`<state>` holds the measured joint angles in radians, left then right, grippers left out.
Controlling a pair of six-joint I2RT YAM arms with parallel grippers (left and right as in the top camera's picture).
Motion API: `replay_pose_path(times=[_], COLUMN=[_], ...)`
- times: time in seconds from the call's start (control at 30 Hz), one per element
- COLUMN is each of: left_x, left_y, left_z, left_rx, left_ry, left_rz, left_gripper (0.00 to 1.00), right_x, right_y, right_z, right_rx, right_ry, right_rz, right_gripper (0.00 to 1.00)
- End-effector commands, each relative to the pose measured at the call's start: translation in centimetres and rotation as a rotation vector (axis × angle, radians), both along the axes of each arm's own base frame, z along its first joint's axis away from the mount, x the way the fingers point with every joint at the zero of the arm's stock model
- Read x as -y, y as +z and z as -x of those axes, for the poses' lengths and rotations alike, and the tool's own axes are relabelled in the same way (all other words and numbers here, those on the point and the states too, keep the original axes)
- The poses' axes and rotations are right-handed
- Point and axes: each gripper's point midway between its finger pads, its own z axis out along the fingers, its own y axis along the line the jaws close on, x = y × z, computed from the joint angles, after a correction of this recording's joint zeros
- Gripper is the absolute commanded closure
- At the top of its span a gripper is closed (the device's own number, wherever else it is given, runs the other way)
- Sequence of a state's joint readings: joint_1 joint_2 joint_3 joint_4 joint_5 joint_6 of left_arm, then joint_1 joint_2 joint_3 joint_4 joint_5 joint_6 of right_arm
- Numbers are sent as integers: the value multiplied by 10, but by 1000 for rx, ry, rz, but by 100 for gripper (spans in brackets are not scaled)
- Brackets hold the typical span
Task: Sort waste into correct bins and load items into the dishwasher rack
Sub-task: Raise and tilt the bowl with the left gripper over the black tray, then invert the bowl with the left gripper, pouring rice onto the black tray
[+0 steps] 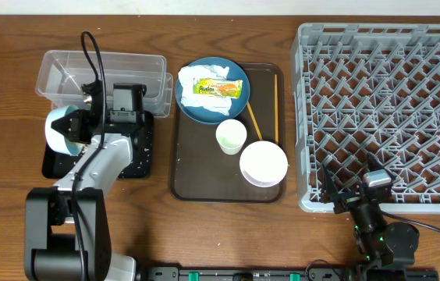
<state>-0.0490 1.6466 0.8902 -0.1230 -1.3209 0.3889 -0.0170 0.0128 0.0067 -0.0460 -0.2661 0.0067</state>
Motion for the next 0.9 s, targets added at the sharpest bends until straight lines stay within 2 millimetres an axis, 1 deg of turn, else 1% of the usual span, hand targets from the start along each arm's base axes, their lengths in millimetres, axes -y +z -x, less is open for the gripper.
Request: replay_pose_path(times=[0.0,0.1,0.13,0.2,0.23,0.27,0.33,0.37,0.43,0.47,0.53,0.57,0.63,0.67,0.77,0.83,0.87], left_x=[1,3,5,4,3,2,7,10,11,9,9,9,8,5,5,3,-2], left_y=[-5,7,6,-4,-6,-5,5,3,-13,-17,-8,-6,-18,-19,-3,-12,-13], left_z=[-1,3,3,-3,-3,-2,1,1,-6,-8,-5,-1,-4,-3,6,6,8], left_rx=[21,36,38,32,32,36,44,57,34,20,43,73,64,52,73,55,37], left_ry=[-11,21,15,-17,-19,-12,6,0,-52,-63,-34,-18,-39,-37,12,1,11], left_rz=[25,-43,-40,20,33,25,-34,-29,61,84,35,21,77,85,-12,22,21], left_gripper=[94,94,94,94,94,94,94,94,94,94,94,94,94,94,94,94,94], right_x=[-3,-3,-3,-3,-3,-3,-3,-3,-3,-3,-3,-3,-3,-3,-3,-3,-3], right_y=[-1,-1,-1,-1,-1,-1,-1,-1,-1,-1,-1,-1,-1,-1,-1,-1,-1], right_z=[1,1,1,1,1,1,1,1,1,1,1,1,1,1,1,1,1], right_rx=[-2,-2,-2,-2,-2,-2,-2,-2,-2,-2,-2,-2,-2,-2,-2,-2,-2], right_ry=[15,15,15,15,15,15,15,15,15,15,15,15,15,15,15,15,15], right_rz=[4,4,4,4,4,4,4,4,4,4,4,4,4,4,4,4,4], right_gripper=[1,1,1,1,1,1,1,1,1,1,1,1,1,1,1,1,1])
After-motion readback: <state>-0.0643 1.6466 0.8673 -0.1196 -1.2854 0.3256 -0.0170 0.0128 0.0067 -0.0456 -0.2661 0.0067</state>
